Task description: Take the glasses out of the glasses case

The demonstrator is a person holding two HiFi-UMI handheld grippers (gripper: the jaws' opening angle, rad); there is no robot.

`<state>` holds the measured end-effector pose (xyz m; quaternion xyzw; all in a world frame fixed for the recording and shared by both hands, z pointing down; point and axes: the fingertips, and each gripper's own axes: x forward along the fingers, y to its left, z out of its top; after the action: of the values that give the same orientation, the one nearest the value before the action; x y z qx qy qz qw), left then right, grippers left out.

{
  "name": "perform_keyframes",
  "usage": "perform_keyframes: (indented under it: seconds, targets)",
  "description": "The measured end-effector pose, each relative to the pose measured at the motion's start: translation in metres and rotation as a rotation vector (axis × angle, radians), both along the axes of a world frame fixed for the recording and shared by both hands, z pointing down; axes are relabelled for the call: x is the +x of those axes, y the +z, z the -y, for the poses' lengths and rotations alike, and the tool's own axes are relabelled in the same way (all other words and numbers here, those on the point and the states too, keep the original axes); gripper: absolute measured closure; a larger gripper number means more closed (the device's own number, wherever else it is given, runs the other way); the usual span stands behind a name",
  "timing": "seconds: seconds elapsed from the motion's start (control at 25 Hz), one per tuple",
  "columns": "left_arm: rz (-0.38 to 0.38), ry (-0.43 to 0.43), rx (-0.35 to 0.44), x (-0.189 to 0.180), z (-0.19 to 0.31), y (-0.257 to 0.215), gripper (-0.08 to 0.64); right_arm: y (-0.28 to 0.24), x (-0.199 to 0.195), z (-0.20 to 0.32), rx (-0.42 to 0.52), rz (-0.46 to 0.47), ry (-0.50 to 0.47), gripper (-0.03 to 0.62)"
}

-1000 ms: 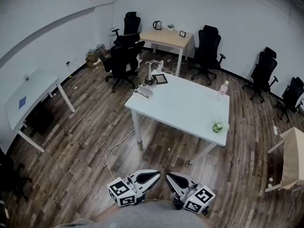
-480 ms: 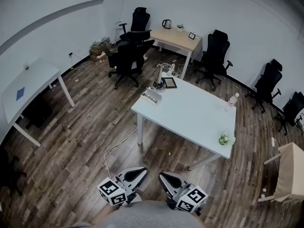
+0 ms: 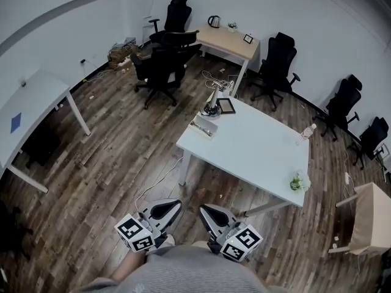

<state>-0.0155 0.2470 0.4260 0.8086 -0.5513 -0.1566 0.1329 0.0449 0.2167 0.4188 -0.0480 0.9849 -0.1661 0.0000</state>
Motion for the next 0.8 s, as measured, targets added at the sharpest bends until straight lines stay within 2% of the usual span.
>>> perform_keyframes:
  seconds: [0.2, 0.4, 0.56, 0.8]
  targets:
    - [-0.014, 0.059, -0.028, -0.026, 0.021, 0.013, 0.546, 0.01, -0.03, 0.025, -0.01, -0.027, 0.07, 0.575]
    - [-0.023, 0.101, -0.036, -0.049, 0.058, 0.021, 0.546, 0.02, -0.053, 0.071, -0.055, -0.033, 0.131, 0.575]
    - [-0.021, 0.115, -0.038, -0.072, 0.101, 0.023, 0.546, 0.026, -0.076, 0.115, -0.071, -0.028, 0.148, 0.575]
    - [0.012, 0.208, -0.025, -0.082, 0.186, 0.012, 0.546, 0.015, -0.087, 0.207, -0.046, -0.016, 0.236, 0.575]
